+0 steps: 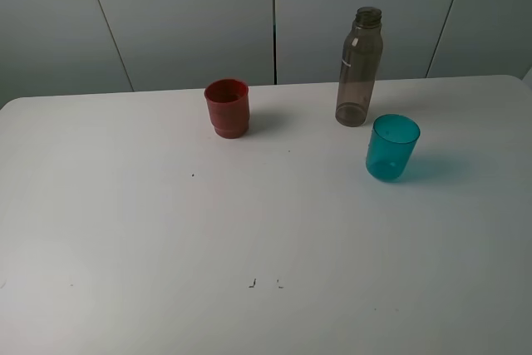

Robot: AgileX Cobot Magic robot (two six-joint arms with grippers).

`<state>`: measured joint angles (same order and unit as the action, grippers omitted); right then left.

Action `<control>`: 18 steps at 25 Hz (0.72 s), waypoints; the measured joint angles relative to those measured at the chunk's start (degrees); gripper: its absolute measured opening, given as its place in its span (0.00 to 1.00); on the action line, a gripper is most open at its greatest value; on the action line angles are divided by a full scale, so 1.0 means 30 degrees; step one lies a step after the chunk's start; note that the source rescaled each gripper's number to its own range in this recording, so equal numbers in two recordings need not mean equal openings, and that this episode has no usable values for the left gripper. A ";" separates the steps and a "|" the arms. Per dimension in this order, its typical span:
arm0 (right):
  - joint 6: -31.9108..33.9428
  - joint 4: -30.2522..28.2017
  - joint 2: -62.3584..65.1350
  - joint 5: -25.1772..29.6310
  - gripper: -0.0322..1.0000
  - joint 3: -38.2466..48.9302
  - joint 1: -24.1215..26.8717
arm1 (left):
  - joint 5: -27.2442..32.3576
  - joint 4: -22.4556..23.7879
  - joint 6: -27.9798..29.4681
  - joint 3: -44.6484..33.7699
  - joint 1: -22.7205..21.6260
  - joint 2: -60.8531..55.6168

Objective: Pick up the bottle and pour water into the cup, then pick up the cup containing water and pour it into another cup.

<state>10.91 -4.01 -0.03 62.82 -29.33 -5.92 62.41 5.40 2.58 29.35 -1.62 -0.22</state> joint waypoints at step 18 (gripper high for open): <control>-0.6341 0.3983 0.0000 0.0000 1.00 0.0000 0.2134 | 0.0000 0.0000 0.0031 0.0000 0.0000 0.0000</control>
<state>-8.11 7.94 -0.03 62.82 -29.33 0.48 62.41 5.40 2.67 29.35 -1.62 -0.22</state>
